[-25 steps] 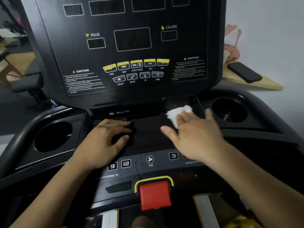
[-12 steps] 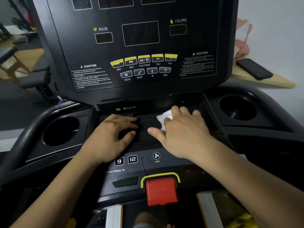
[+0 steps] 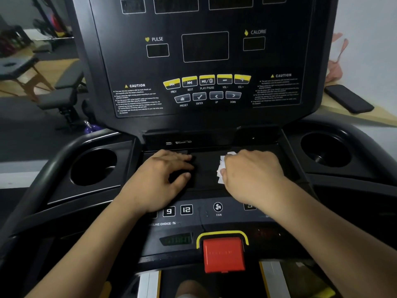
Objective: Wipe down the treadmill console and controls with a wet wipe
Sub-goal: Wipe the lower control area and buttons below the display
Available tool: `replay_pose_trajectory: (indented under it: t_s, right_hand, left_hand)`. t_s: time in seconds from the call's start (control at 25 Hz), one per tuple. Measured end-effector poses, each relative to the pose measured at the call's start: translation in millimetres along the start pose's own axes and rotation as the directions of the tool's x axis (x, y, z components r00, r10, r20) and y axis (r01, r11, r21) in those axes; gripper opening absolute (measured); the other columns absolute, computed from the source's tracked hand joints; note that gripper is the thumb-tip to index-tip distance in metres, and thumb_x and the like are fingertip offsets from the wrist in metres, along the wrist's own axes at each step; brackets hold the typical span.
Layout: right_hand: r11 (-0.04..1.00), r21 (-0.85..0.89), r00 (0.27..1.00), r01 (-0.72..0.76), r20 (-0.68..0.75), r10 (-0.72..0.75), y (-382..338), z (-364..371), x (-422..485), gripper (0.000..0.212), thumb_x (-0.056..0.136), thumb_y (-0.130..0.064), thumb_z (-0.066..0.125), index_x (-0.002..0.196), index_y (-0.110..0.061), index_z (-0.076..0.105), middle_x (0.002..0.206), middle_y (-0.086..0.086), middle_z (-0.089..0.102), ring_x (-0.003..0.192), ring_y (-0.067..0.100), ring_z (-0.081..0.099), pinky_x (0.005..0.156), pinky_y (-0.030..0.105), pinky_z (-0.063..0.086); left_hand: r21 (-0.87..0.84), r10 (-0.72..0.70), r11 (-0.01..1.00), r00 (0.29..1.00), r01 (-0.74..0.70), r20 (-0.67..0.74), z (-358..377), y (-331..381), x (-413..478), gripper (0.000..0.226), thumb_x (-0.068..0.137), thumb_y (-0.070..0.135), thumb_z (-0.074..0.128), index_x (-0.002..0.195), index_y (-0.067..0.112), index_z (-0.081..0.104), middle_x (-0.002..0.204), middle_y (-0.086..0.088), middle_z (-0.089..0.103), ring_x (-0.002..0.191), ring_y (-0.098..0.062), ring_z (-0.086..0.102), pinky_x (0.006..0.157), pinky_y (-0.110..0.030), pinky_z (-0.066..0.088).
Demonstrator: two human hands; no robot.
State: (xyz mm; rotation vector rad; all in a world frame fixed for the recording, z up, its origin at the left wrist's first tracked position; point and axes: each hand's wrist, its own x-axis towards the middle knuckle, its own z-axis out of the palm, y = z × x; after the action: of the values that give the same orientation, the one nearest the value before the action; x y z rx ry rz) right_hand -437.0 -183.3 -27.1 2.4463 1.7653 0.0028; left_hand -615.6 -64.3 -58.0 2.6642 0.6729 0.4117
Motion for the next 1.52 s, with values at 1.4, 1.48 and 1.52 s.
replay_pose_trajectory:
  t_s: [1.4,1.48,1.52]
  right_hand:
    - [0.899,0.355,0.936,0.256,0.14,-0.322,-9,-14,17,0.017,0.094,-0.031,0.055,0.084,-0.019,0.061,0.072,-0.006,0.053,0.076,0.023,0.051,0.059,0.03,0.039]
    - [0.897,0.356,0.94,0.263,0.114,-0.321,-22,-13,26,0.012,0.093,-0.032,0.058,0.094,-0.024,0.066,0.081,-0.007,0.056,0.081,0.023,0.054,0.061,0.029,0.038]
    - [0.908,0.341,0.954,0.244,0.085,-0.289,-26,-13,30,0.011,0.091,-0.032,0.059,0.097,-0.028,0.067,0.087,-0.006,0.059,0.081,0.023,0.055,0.06,0.028,0.037]
  left_hand:
    - [0.029,-0.063,0.997,0.996,0.065,-0.066,0,3,0,0.034,0.083,0.027,0.056,0.108,0.012,0.074,0.118,-0.001,0.069,0.112,-0.017,0.06,0.101,-0.022,0.04]
    - [0.028,-0.077,0.996,0.994,0.079,-0.077,-1,3,-1,0.033,0.082,0.026,0.055,0.105,0.012,0.075,0.115,0.0,0.071,0.11,-0.016,0.061,0.099,-0.023,0.041]
    - [0.027,-0.079,0.996,0.994,0.082,-0.081,-1,3,-1,0.033,0.082,0.025,0.054,0.105,0.013,0.075,0.114,0.0,0.071,0.109,-0.016,0.061,0.099,-0.023,0.041]
